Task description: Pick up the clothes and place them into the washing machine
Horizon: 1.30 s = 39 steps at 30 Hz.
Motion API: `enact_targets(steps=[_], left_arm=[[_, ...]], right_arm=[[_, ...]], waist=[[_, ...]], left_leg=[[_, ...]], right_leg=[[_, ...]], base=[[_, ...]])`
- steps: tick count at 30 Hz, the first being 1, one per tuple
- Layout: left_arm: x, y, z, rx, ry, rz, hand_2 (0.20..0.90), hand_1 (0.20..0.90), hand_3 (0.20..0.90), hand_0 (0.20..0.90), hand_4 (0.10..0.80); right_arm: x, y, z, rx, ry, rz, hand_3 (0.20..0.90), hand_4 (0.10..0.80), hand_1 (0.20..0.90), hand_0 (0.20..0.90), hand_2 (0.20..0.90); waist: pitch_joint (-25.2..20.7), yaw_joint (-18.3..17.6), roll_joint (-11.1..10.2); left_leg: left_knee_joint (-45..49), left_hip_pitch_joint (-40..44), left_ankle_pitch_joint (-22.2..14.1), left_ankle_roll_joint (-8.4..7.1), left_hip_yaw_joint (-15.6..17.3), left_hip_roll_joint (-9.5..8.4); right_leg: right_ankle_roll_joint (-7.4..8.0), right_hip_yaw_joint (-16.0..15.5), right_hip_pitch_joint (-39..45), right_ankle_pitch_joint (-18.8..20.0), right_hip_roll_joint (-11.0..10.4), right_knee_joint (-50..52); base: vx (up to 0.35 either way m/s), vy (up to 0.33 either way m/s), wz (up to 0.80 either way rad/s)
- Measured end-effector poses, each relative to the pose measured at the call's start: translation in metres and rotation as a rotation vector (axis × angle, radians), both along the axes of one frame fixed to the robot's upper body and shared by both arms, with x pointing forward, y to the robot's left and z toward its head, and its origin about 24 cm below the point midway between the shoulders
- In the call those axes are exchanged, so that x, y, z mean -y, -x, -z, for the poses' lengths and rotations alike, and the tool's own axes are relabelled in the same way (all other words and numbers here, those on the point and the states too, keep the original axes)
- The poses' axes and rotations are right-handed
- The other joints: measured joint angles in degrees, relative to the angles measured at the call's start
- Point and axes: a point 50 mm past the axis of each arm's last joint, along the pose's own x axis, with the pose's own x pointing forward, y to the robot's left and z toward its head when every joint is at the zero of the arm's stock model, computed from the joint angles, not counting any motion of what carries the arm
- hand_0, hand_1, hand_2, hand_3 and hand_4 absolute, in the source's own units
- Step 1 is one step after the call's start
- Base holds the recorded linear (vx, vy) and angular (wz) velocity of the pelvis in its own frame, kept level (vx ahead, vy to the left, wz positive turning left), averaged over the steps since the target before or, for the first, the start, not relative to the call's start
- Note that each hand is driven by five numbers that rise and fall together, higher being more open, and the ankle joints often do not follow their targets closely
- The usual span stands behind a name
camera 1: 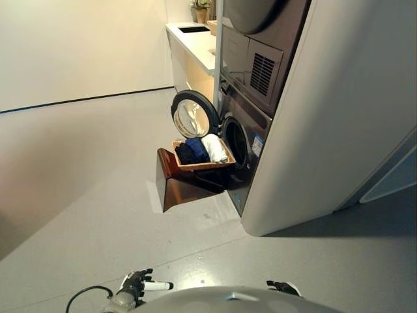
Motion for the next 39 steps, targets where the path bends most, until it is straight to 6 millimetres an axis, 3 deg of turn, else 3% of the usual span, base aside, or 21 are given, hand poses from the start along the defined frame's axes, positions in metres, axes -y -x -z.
enact_targets(steps=[31,34,37,38,39], left_arm=[[0.005,-0.005,0.0,0.01,0.005,0.028,0.9,0.9,0.9,0.9,0.8],[0.005,-0.012,-0.001,0.028,0.008,0.013,0.9,0.9,0.9,0.9,0.8],[0.004,-0.016,-0.002,0.04,0.012,-0.004,0.9,0.9,0.9,0.9,0.8],[0.005,-0.022,-0.003,0.055,0.019,-0.006,0.9,0.9,0.9,0.9,0.8],[0.007,-0.038,-0.007,0.093,0.024,-0.003,0.9,0.9,0.9,0.9,0.8]], right_arm=[[0.006,-0.015,-0.003,0.0,0.024,-0.083,0.9,0.8,0.9,0.9,0.9],[0.007,-0.02,-0.004,0.011,0.029,-0.067,0.9,0.8,0.9,0.9,0.9],[0.009,-0.023,-0.005,0.025,0.027,-0.034,0.9,0.8,0.9,0.9,0.9],[0.01,-0.025,-0.005,0.036,0.023,-0.014,0.9,0.8,0.9,0.9,0.9],[0.012,-0.033,-0.007,0.061,0.021,0.005,0.9,0.8,0.9,0.9,0.9]], waist=[[0.9,0.3,1.0],[2.3,0.2,0.9],[3.1,-0.1,0.7],[3.9,-0.5,0.2],[6.7,-1.3,-0.6]], left_leg=[[0.0,-3.2,0.1,0.0,-1.1,-0.09],[0.7,-4.0,0.4,0.36,-1.2,-0.98],[1.0,-3.6,-0.1,1.35,-2.1,-2.08],[1.9,-3.4,-0.7,1.97,-2.5,-2.81],[9.5,-5.0,-4.7,3.94,-1.9,-5.39]], right_leg=[[-0.04,-1.3,-2.3,-0.4,-0.4,0.3],[0.31,-1.4,-3.5,-0.8,-0.9,1.5],[1.37,-1.4,-5.7,-4.5,-2.6,9.0],[1.83,-1.4,-6.4,-5.9,-3.6,12.4],[3.12,-0.2,-8.4,-8.6,-6.0,20.5]], base=[[0.016,0.022,0.03],[0.129,0.164,0.04],[0.181,0.157,0.16],[0.187,0.166,0.38],[0.264,0.181,0.35]])
